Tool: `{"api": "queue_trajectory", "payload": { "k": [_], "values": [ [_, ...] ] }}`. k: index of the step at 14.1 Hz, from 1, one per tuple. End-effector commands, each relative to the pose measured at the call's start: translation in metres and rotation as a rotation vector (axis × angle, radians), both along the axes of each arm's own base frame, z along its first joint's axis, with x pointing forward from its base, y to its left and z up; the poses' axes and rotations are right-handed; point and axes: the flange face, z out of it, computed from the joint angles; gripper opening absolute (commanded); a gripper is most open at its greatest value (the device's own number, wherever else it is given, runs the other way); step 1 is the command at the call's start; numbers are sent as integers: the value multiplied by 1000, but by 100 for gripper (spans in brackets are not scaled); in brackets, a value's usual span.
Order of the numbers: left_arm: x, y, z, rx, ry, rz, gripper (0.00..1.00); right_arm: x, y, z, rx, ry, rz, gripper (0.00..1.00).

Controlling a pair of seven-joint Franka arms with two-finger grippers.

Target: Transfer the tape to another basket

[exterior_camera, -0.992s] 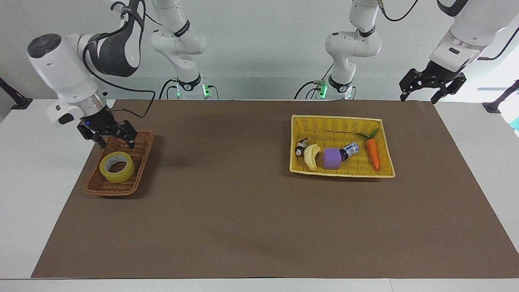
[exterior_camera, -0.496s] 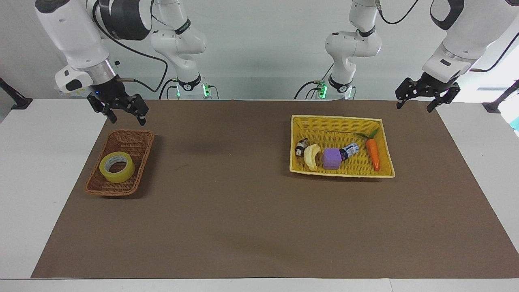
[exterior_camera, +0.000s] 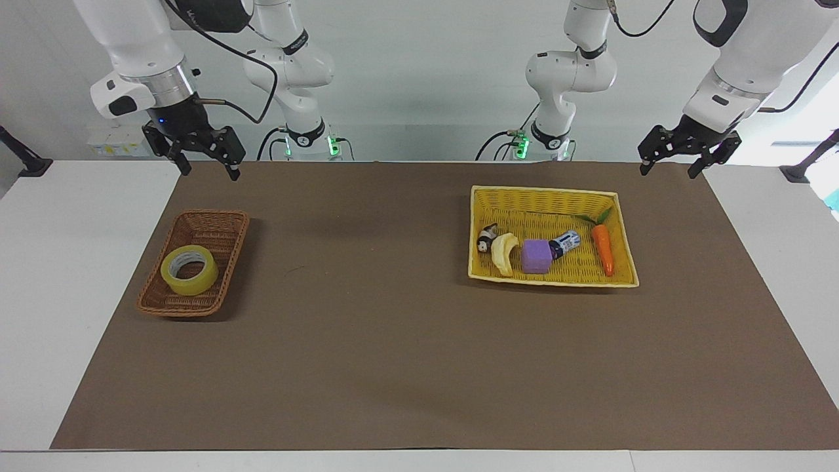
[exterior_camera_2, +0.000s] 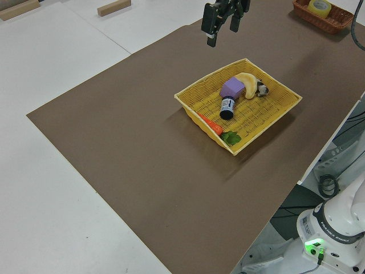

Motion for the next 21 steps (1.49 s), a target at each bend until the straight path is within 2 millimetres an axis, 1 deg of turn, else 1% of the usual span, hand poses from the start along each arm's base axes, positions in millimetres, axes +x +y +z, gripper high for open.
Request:
{"api": "queue_trajectory", "payload": {
  "k": [1, 2, 4, 5, 6, 7, 9, 10, 11, 16, 18, 20, 21],
  "values": [
    [-8, 1, 9, 18, 19, 36, 100, 2, -7, 4, -9, -2, -9, 100],
    [-9, 0, 10, 18, 19, 35, 100, 0, -8, 9, 0, -4, -14, 100],
    [-10, 2, 14, 19, 22, 39, 100, -10, -8, 32, -16, 4, -13, 100],
    [-10, 3, 15, 17, 21, 41, 100, -14, -4, 40, -11, 9, -7, 100],
    [-10, 3, 15, 17, 22, 41, 100, -19, -1, 44, 2, 1, -1, 100],
    [-10, 3, 14, 17, 24, 41, 100, -26, 0, 40, 13, 15, 3, 100],
    [-11, 3, 15, 17, 24, 41, 100, -29, 1, 38, 13, 12, 72, 100],
    [-11, 3, 14, 16, 25, 34, 100, -29, -5, 38, 11, 11, 104, 100],
    [-11, 3, 15, 20, 24, 29, 100, -29, -10, 38, 10, 9, 105, 100],
    [-12, 0, 17, 11, -6, -29, 100, -29, -9, 38, 14, 12, 100, 100],
    [-8, -2, 19, 11, -35, -34, 100, -30, -10, 36, 14, 16, 99, 100],
    [-9, -7, 18, 10, -32, -31, 100, -30, -10, 37, 11, 14, 105, 100],
    [-8, -7, 19, 8, -33, -31, 100, -30, -8, 36, 11, 17, 103, 100]
  ]
}}
